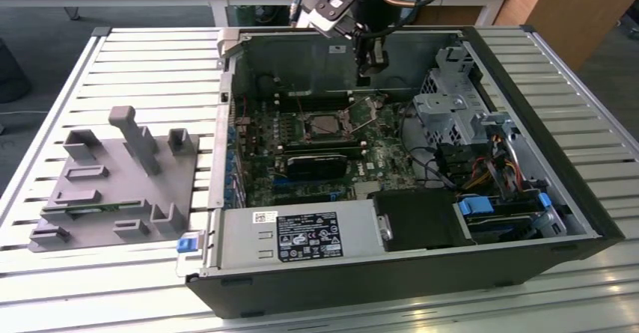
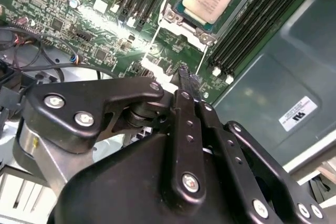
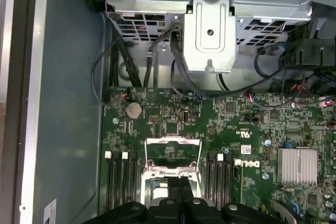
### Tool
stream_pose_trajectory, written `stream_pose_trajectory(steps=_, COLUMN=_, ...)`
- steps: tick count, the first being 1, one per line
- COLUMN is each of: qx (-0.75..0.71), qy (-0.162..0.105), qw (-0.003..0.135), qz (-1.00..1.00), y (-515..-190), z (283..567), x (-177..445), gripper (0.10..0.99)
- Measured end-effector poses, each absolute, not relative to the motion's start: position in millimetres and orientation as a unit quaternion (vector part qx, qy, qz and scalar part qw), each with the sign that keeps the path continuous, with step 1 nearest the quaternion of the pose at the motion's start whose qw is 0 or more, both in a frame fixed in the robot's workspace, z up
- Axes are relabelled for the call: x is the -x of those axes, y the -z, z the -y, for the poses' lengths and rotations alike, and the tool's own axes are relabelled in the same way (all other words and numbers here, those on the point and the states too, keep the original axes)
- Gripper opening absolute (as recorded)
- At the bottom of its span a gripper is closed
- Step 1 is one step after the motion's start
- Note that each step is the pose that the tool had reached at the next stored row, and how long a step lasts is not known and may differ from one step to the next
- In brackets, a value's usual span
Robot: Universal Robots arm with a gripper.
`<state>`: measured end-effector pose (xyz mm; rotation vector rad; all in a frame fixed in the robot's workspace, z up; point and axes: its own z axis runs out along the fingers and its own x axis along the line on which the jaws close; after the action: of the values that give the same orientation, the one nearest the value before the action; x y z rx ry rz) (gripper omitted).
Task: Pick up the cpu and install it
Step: 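Close the cpu cover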
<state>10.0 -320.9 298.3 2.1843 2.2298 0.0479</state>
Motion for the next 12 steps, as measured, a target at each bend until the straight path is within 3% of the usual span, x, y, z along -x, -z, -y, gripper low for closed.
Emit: stream_pose_trajectory(steps=12, qx=-0.700, qy=-0.014, qw=0.009, qz=-0.714, y=-285, z=324, x=-19, gripper=0.106)
